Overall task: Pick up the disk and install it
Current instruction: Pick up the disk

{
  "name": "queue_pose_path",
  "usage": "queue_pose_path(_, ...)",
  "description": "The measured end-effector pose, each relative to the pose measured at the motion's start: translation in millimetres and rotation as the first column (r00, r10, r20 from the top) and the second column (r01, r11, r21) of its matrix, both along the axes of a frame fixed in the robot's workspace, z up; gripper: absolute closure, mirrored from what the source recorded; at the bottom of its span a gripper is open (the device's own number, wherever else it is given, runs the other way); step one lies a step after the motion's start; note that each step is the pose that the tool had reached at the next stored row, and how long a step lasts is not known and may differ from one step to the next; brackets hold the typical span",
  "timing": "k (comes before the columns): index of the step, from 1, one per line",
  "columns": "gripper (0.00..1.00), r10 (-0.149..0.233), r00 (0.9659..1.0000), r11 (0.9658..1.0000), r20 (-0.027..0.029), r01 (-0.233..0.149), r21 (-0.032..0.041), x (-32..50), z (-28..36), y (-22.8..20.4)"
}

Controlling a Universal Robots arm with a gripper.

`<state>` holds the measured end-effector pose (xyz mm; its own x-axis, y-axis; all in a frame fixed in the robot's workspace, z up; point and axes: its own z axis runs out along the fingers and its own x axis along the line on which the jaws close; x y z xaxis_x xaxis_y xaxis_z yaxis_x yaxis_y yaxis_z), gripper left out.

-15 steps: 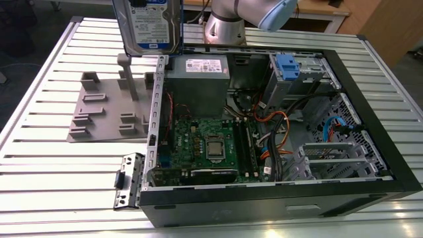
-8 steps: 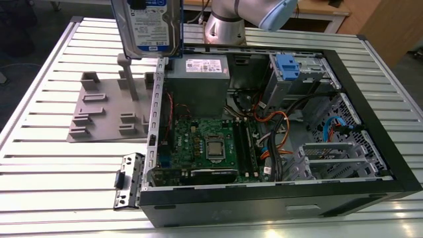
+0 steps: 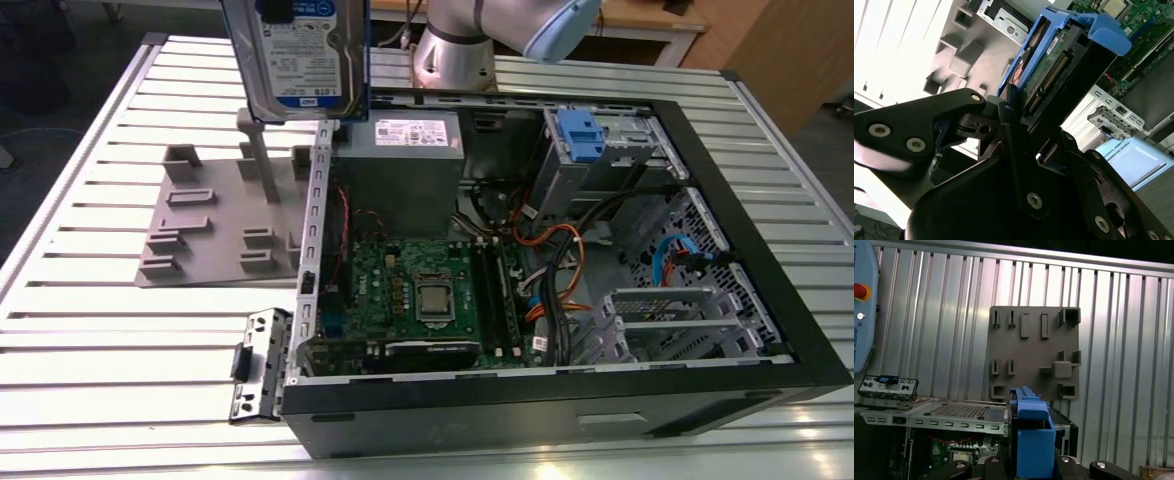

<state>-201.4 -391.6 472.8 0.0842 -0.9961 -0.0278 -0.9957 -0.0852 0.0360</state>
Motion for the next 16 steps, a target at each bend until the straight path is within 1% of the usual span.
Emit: queue_pose_path(16,0.64,0.0,1.0,1.0,0.0,0.0,0.0,0.3,-0.1,-10.5)
